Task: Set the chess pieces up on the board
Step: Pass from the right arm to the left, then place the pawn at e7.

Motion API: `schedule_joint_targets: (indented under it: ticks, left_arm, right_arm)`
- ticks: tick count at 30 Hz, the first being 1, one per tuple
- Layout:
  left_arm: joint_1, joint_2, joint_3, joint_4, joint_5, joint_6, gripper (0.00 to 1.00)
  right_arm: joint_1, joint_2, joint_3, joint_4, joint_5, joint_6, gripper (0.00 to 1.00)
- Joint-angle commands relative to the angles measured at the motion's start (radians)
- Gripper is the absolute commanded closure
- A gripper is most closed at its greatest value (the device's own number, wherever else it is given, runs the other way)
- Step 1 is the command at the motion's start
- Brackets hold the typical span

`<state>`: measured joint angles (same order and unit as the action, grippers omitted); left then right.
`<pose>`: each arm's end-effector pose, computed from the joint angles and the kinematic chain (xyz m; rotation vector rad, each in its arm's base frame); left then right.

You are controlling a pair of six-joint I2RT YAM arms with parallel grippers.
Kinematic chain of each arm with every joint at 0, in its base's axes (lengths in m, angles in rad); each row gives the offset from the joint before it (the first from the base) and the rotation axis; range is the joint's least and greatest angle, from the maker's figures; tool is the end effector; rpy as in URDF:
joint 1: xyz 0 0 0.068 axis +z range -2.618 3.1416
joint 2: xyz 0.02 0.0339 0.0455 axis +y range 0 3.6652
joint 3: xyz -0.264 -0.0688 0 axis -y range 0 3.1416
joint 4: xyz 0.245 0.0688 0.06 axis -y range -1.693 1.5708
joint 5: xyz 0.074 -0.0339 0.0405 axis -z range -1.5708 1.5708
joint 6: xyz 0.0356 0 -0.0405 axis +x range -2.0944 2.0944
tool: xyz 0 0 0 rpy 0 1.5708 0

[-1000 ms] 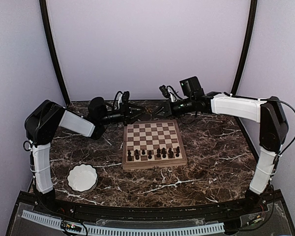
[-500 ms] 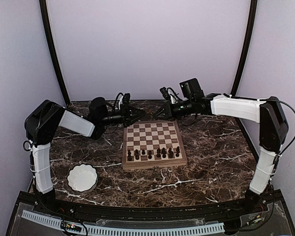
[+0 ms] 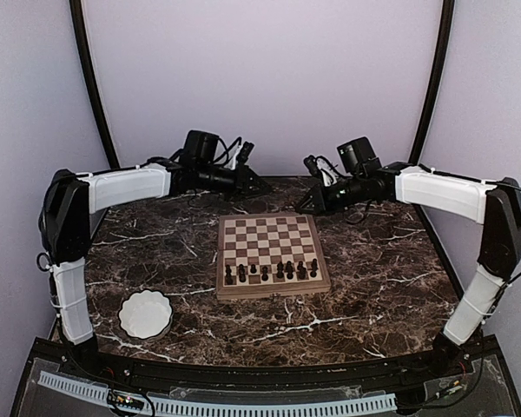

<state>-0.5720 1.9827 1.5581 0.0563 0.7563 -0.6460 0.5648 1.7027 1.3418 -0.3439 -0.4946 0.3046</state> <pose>0.3793 -0.2733 0.2732 0.4893 2.0986 -1.4933 0.3165 0.2205 0.2766 -0.5806 2.3094 1.0021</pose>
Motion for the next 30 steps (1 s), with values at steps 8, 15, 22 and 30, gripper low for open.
schedule_joint_targets:
  ticks: [8,15,22,30]
  left_arm:
    - [-0.161,0.131,0.452,-1.006,-0.401,0.390,0.96]
    - [-0.213,0.195,0.516,-1.108,-0.458,0.397,0.96]
    - [-0.242,0.245,0.550,-1.159,-0.493,0.391,0.96]
    - [-0.251,0.275,0.551,-1.150,-0.470,0.388,0.94]
  right_arm:
    - [-0.038,-0.067,-0.097,-0.050,0.146,-0.105,0.97]
    - [-0.050,-0.075,-0.110,-0.058,0.172,-0.119,0.97]
    - [-0.060,-0.072,-0.104,-0.055,0.168,-0.120,0.97]
    - [-0.063,-0.075,-0.110,-0.055,0.165,-0.124,0.97]
